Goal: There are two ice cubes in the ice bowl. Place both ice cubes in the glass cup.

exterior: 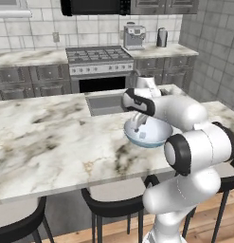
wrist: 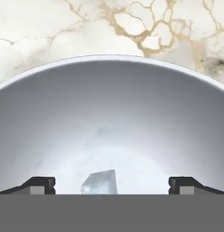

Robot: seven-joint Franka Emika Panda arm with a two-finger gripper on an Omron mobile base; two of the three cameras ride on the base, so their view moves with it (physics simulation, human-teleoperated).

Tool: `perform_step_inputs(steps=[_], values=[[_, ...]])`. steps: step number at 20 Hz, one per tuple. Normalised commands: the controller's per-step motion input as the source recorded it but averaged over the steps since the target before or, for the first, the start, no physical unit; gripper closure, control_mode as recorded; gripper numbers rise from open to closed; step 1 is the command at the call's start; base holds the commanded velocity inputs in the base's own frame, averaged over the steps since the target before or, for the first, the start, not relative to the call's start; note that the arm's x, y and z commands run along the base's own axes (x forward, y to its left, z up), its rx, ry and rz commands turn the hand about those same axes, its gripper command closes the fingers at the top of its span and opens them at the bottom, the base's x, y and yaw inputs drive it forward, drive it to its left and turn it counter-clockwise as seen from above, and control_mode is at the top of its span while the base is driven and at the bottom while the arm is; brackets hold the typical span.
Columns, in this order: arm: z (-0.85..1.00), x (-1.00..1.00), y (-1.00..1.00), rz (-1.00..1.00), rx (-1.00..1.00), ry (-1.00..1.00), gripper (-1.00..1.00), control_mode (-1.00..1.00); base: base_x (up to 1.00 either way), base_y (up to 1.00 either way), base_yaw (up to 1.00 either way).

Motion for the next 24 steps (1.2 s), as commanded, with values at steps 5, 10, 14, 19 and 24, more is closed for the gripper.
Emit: perform_step_inputs(steps=[5,10,14,19,24], values=[[-0.33,-0.31,-0.04,0.01,-0.01,0.05,-1.00,-1.00,0.00,0.00,0.00],[-0.19,-0.10,0.05,0.01,-0.01,0.00,-1.00,-1.00,0.00,0.00,0.00],[-0.02,0.16,-0.01,0.00,0.00,0.00,-1.00,-1.00,0.00,0.00,0.00],[-0.09,0.18,-0.05,0.01,0.00,0.00,-1.00,-1.00,0.00,0.00,0.00],[-0.30,0.03,0.00,0.00,-0.02,0.00,-1.00,-1.00,0.00,0.00,0.00]])
